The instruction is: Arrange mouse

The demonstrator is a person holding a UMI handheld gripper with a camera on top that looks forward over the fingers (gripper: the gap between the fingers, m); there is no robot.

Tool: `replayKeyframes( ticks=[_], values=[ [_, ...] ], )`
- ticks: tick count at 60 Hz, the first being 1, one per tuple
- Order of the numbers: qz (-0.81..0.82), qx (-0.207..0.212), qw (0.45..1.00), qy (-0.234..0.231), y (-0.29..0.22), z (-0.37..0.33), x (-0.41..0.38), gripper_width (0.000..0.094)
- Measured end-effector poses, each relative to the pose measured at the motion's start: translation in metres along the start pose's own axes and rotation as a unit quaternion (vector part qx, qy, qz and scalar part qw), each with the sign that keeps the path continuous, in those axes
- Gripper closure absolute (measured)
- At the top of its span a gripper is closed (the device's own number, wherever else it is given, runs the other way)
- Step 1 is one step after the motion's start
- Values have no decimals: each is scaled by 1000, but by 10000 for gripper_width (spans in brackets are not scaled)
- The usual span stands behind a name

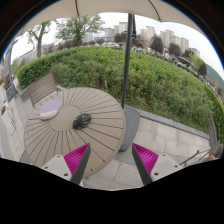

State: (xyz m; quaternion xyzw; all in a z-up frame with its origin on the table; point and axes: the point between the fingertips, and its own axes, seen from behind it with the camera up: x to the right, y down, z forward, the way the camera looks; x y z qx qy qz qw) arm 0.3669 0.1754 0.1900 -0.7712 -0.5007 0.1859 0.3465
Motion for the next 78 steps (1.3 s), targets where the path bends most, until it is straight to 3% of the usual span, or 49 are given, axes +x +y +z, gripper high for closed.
replayKeyframes(
  ticks=[14,42,63,78],
  values=[
    [-25,0,999,-25,7,28,-28,86],
    [-64,26,990,-124,6,99,-152,83],
    [-60,39,989,-127,0,221,-191,83],
    [-41,42,993,-104,-24,290,-198,80]
  ],
)
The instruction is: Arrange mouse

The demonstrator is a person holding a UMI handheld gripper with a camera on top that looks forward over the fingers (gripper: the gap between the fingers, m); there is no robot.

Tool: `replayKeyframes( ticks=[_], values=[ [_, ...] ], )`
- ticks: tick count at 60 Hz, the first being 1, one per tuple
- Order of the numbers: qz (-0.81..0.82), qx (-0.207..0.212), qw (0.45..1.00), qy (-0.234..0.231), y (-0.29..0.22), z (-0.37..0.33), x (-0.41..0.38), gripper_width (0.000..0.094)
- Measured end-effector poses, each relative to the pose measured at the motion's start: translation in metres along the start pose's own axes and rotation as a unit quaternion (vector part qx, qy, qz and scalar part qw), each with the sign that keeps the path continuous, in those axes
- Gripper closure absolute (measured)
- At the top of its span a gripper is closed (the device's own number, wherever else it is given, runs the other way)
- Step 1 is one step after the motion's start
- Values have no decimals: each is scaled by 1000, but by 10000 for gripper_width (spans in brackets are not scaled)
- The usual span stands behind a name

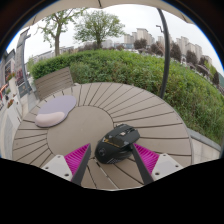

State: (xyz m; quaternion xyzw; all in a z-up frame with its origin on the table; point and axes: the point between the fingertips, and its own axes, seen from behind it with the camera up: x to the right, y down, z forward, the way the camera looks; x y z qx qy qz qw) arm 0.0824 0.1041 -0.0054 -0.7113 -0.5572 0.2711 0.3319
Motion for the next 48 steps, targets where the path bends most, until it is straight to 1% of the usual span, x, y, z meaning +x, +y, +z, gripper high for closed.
replayKeyframes(
  ticks=[6,17,27,31,34,36,40,43,48],
  values=[
    [-10,4,1000,4,-13,18,-1,85],
    [-29,-3,1000,0,-31,45,-15,83],
    [-39,-10,999,-24,-42,60,-34,88],
    [-42,-16,999,-31,-43,66,-40,118],
    [-45,-21,998,-31,-43,69,-41,125],
    [-47,-23,998,-31,-44,72,-42,148],
    [-52,-28,998,-26,-41,75,-40,252],
    [-50,-24,998,-28,-43,77,-42,275],
    [-64,-22,997,-25,-46,79,-44,349]
  ],
)
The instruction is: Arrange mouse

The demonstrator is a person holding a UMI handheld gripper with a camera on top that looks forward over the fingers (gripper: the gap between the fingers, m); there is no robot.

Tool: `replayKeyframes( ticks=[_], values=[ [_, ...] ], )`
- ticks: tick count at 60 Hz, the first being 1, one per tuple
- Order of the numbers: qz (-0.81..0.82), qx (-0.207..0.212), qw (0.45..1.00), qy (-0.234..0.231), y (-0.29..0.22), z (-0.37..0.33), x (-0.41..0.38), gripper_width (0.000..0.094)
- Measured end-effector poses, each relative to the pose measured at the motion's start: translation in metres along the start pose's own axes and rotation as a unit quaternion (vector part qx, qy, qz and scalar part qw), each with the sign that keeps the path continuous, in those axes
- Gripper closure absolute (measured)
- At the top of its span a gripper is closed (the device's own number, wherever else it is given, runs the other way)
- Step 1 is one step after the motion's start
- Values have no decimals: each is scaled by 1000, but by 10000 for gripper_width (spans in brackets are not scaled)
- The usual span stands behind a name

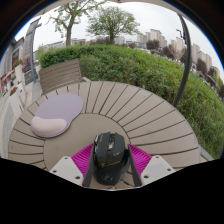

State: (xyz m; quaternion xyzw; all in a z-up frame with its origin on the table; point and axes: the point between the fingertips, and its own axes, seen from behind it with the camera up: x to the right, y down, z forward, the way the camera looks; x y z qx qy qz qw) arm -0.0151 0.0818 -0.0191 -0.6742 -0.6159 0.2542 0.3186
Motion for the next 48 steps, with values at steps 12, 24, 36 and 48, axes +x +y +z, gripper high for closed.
replayKeyframes(
  ticks=[12,24,36,48],
  values=[
    [22,-25,999,-7,-16,-10,-12,389],
    [2,15,999,-35,-123,-30,-70,388],
    [-31,16,997,-69,-179,29,-168,388],
    [-70,-51,993,-76,-135,108,-233,358]
  ],
)
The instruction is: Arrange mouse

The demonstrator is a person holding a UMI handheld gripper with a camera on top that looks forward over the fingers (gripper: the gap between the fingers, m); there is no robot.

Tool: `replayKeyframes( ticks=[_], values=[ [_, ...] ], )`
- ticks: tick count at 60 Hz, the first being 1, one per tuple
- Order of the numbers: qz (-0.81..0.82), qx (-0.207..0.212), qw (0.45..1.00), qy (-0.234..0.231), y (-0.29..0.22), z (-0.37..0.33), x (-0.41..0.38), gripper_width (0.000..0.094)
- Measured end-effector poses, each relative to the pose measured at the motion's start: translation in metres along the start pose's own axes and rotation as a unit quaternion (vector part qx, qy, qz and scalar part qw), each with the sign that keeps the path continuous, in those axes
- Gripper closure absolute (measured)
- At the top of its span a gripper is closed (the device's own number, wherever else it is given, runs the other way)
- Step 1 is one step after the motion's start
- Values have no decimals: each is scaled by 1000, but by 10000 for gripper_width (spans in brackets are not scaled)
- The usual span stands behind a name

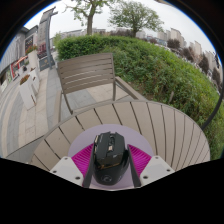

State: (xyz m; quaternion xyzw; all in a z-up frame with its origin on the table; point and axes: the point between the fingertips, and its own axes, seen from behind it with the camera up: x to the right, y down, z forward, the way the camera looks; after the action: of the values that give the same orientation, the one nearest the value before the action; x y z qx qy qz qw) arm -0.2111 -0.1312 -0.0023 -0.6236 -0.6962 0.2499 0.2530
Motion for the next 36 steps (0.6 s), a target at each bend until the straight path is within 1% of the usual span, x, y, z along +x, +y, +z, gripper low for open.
replayKeyframes(
  ticks=[4,6,7,10,12,17,23,32,36],
  values=[
    [10,-29,999,-13,16,13,-12,290],
    [15,-21,1000,-7,11,17,-10,256],
    [16,-20,1000,-4,12,14,-10,226],
    [15,-19,1000,17,10,5,0,71],
    [13,-16,999,27,6,-5,4,75],
    [17,-1,999,31,-10,-44,11,81],
    [39,-6,999,32,-11,-118,18,82],
    [50,-19,998,29,19,-241,28,83],
    [43,-23,998,46,40,-290,36,82]
  ],
)
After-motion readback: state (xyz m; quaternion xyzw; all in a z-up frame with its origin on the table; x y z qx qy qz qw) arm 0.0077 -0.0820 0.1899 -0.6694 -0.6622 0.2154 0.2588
